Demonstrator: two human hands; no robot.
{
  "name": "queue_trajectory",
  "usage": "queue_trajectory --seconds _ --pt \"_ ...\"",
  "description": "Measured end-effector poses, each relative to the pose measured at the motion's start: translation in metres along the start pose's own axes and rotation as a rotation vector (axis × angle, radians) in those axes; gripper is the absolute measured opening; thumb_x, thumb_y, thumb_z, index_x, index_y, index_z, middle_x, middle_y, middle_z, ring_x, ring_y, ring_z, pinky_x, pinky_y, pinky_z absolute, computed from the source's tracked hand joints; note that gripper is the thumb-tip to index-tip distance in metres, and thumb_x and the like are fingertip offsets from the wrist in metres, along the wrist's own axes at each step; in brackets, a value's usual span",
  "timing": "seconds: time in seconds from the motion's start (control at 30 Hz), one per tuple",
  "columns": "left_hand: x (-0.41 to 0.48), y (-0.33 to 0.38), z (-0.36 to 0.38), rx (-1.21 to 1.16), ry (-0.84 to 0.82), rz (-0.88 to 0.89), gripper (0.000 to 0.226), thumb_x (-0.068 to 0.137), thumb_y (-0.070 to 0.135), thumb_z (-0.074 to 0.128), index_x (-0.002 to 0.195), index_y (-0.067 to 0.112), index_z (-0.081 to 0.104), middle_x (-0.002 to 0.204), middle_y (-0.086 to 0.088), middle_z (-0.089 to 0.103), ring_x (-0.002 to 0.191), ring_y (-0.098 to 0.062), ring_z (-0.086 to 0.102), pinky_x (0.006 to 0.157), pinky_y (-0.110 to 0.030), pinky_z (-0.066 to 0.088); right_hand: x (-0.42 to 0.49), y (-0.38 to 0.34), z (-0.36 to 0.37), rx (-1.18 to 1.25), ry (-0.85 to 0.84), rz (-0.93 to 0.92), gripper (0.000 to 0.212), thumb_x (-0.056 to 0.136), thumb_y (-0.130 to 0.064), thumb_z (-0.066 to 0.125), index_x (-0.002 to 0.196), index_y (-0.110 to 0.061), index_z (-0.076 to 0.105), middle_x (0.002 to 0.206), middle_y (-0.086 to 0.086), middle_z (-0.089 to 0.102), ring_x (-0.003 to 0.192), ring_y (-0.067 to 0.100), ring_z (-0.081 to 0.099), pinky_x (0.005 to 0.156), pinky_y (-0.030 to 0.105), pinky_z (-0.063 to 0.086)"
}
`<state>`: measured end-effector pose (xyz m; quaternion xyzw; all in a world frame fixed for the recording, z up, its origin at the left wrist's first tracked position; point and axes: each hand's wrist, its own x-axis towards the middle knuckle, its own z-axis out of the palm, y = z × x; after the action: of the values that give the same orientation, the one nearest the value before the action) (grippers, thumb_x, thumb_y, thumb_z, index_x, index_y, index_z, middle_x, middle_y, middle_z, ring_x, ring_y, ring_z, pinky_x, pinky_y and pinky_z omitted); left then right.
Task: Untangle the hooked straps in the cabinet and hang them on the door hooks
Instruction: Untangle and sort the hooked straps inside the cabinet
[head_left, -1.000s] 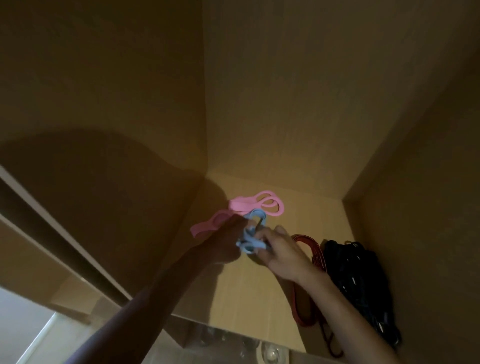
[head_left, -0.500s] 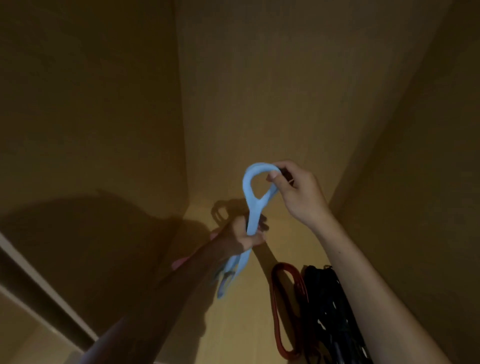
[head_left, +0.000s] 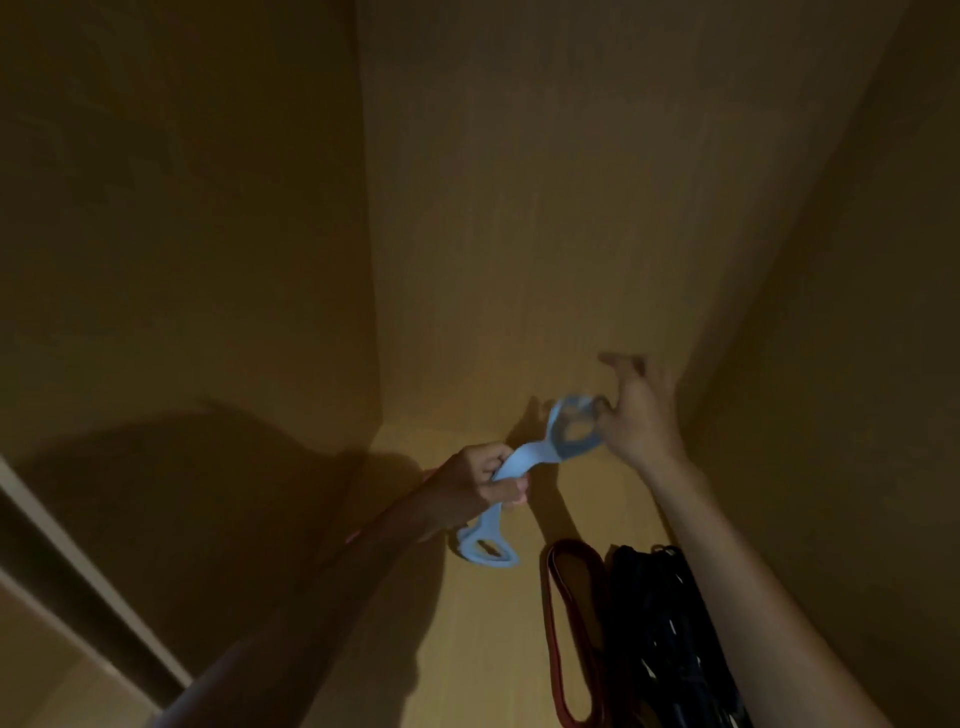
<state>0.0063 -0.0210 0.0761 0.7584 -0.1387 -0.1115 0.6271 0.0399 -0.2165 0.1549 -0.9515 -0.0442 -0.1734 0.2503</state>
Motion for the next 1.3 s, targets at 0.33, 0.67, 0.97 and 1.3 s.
queue_trajectory --seconds 0.33,0.67,0.97,1.3 --pt "0.006 0.030 -0.010 0.611 -0.124 -0.034 0.035 0.076 0.026 0.053 0.096 0.000 0.065 0.087 -0.005 0.055 0.083 -0.018 0.055 0.069 -0.025 0.038 -0.067 -0.017 0.062 0.801 -0.619 0.052 0.051 0.078 0.006 0.064 0.121 -0.019 0.053 0.108 -0.002 0.061 0.093 0.004 0.062 0.077 0.020 0.052" --pt "0.001 0.023 -0.013 0.474 -0.070 0.009 0.038 0.074 0.040 0.053 0.105 0.018 0.050 0.084 0.006 0.056 0.071 -0.009 0.052 0.071 -0.032 0.045 -0.077 -0.008 0.078 0.736 -0.539 0.084 0.019 0.093 -0.017 0.055 0.111 -0.019 0.060 0.092 -0.003 0.064 0.087 0.011 0.061 0.074 0.020 0.045" --pt "0.005 0.028 -0.010 0.464 -0.063 0.094 0.027 0.076 0.011 0.066 0.103 0.009 0.061 0.078 0.012 0.060 0.062 0.011 0.055 0.060 -0.007 0.041 -0.095 -0.005 0.086 0.867 -0.531 0.102 0.037 0.084 -0.002 0.064 0.106 -0.030 0.054 0.103 -0.003 0.049 0.092 0.004 0.053 0.073 0.008 0.044" --pt "0.004 0.010 -0.010 0.310 -0.023 0.058 0.029 0.066 0.018 0.060 0.095 0.019 0.064 0.074 0.010 0.059 0.067 -0.001 0.056 0.066 -0.020 0.046 -0.110 -0.006 0.110 0.824 -0.555 0.069 0.024 0.086 -0.006 0.063 0.091 -0.028 0.052 0.071 -0.014 0.056 0.072 0.003 0.054 0.073 0.022 0.043"
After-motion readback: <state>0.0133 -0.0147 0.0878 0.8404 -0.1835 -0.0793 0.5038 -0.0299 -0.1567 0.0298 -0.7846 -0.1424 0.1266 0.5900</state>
